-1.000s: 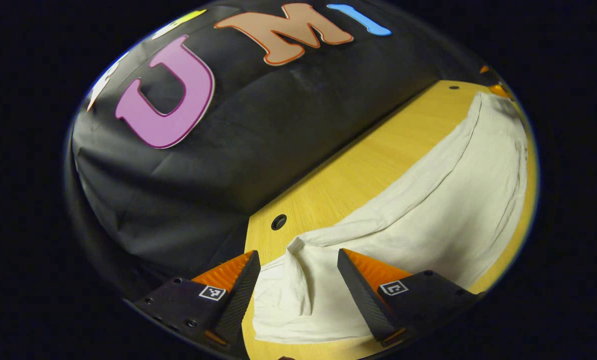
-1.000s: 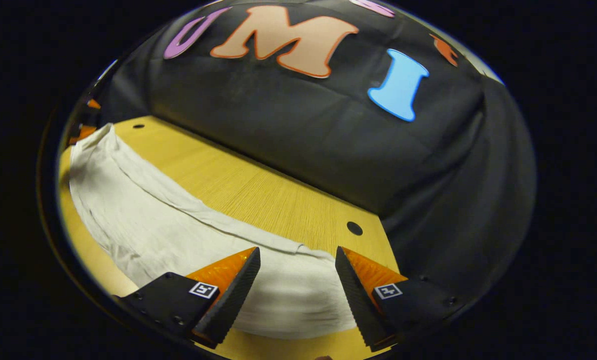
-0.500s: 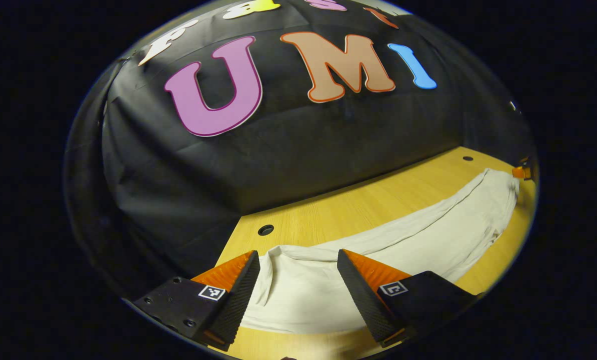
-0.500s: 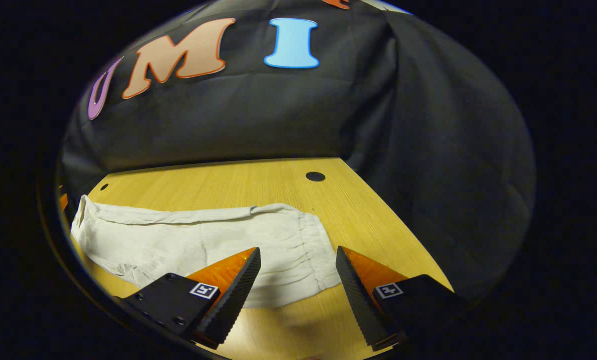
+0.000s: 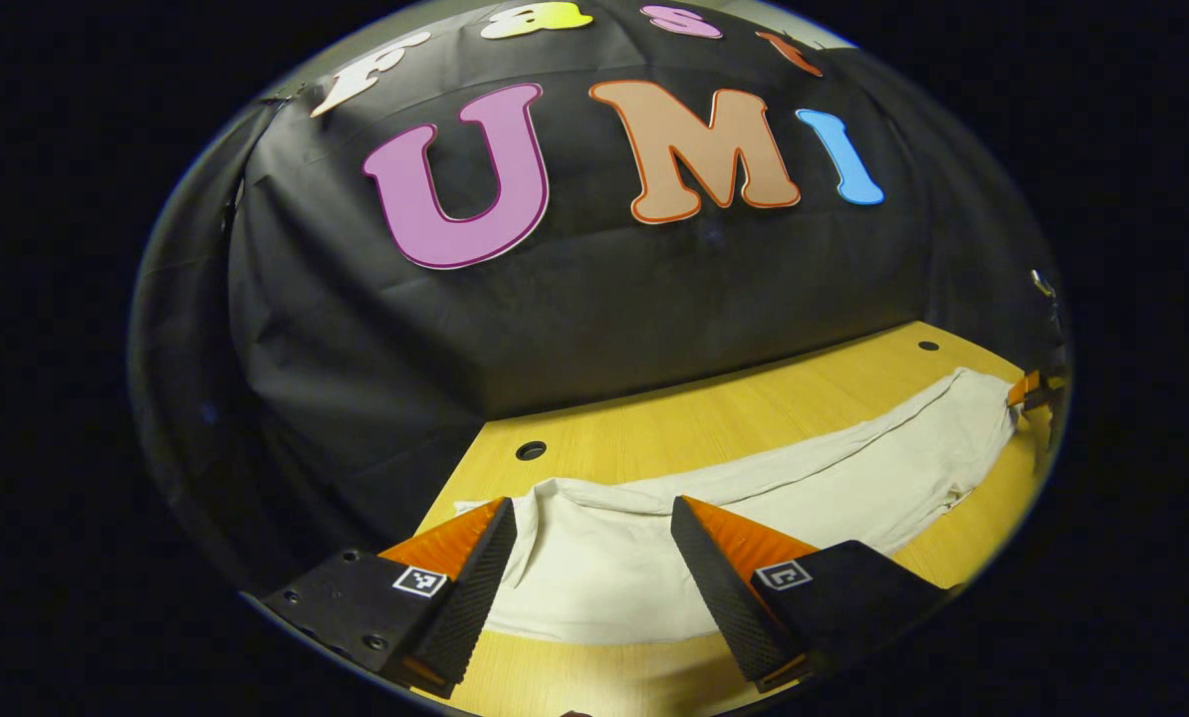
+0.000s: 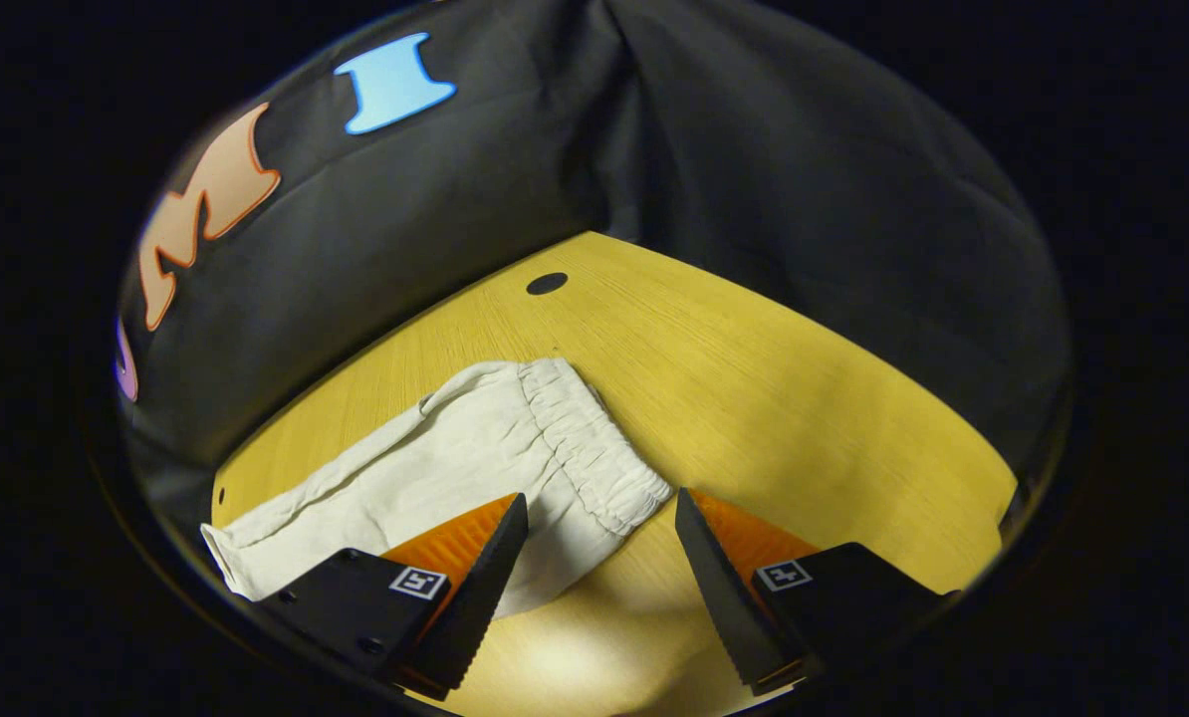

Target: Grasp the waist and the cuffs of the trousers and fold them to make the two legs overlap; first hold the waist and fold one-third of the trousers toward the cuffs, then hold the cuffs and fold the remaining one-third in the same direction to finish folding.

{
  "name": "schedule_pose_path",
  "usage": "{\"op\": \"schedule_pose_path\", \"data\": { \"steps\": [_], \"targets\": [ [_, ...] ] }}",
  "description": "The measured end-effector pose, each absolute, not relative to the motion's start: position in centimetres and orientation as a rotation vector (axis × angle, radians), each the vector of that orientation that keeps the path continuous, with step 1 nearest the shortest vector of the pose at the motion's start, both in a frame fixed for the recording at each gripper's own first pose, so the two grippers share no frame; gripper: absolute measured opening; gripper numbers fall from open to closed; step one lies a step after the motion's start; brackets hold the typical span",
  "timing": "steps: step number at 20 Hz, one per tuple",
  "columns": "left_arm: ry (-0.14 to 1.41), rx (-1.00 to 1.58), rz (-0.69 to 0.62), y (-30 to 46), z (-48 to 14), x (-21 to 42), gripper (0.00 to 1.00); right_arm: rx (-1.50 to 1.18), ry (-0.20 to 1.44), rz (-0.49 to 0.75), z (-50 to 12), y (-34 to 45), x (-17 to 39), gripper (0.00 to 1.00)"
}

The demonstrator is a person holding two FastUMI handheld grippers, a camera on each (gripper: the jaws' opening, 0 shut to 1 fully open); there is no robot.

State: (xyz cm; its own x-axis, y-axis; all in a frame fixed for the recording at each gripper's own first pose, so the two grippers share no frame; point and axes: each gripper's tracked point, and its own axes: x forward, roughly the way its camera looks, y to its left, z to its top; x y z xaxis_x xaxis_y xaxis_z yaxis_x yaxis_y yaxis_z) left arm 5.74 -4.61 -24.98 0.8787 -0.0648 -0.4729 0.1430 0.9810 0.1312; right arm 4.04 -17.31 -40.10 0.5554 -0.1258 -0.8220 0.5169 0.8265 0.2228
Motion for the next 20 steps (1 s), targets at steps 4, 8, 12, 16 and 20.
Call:
{"op": "schedule_pose_path", "data": {
  "steps": [4,8,12,16,20],
  "targets": [
    [0.494,0.172,-0.098,-4.5,-25.2,4.9,0.96,0.532,0.905,-0.443,-40.7,-17.6,4.7,0.96],
    [0.505,0.169,-0.076,-4.4,-25.3,3.7,0.96,0.523,0.936,-0.431,-41.5,-18.2,4.6,0.63],
    [0.51,0.141,-0.007,-3.2,-24.9,1.6,0.96,0.506,0.939,-0.349,-40.6,-17.6,5.3,0.17],
    [0.492,0.097,0.037,-1.7,-23.9,0.4,0.96,0.49,0.868,-0.286,-37.2,-16.8,6.8,0.11],
    [0.483,0.104,0.044,0.6,-23.4,0.6,0.96,0.485,0.796,-0.24,-33.0,-15.1,8.3,0.16]
  ]
}}
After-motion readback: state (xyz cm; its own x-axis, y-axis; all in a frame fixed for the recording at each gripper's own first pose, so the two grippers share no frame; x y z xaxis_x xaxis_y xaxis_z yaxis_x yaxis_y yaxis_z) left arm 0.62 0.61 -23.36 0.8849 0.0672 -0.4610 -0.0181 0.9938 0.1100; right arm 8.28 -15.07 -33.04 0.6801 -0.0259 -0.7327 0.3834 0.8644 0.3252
